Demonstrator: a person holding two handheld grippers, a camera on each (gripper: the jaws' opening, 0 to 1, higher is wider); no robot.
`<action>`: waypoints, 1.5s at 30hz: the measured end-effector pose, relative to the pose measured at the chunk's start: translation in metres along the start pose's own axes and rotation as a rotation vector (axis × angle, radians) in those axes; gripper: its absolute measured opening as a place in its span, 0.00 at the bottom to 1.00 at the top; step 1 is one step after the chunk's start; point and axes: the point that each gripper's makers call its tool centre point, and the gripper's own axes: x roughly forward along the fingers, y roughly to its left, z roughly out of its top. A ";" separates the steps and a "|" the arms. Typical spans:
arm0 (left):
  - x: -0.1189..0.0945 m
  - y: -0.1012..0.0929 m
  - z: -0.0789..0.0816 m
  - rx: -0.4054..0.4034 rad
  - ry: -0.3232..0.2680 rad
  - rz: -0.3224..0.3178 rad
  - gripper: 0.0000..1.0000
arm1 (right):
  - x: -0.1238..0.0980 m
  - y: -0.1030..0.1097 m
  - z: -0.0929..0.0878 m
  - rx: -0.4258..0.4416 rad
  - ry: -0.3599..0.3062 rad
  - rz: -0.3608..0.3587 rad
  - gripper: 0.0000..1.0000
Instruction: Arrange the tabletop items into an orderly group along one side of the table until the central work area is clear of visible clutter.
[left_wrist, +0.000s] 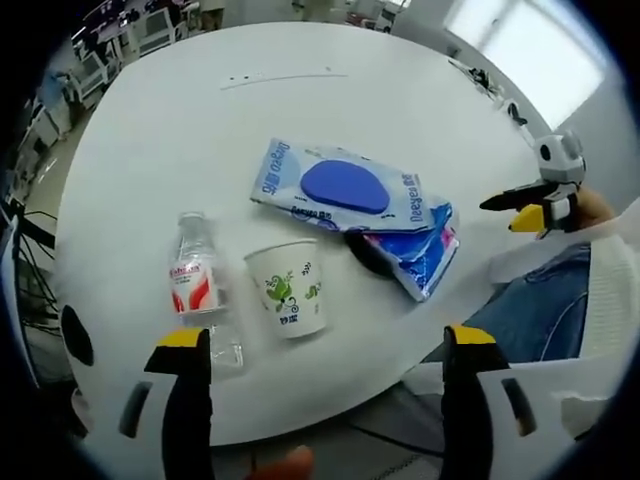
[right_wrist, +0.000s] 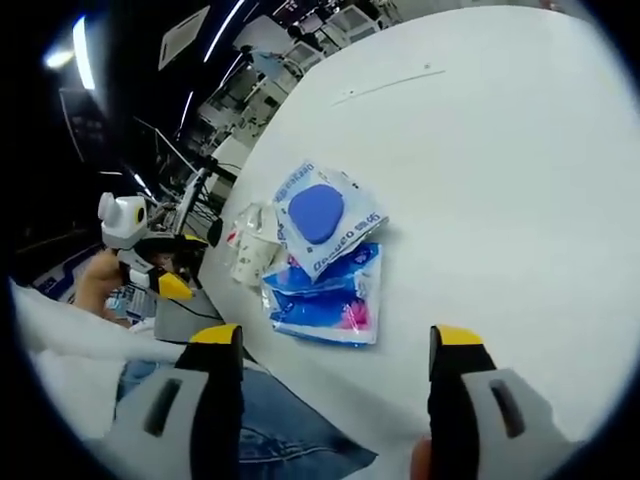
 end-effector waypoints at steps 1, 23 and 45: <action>0.000 -0.001 0.000 -0.006 -0.002 -0.002 0.99 | -0.002 0.000 0.002 -0.006 -0.001 -0.006 0.75; -0.016 0.000 -0.010 -0.071 -0.098 0.007 0.95 | -0.017 0.001 0.006 0.013 -0.049 -0.045 0.74; 0.014 -0.003 -0.001 -0.052 -0.097 -0.053 0.80 | 0.000 0.015 -0.004 -0.055 -0.037 -0.038 0.70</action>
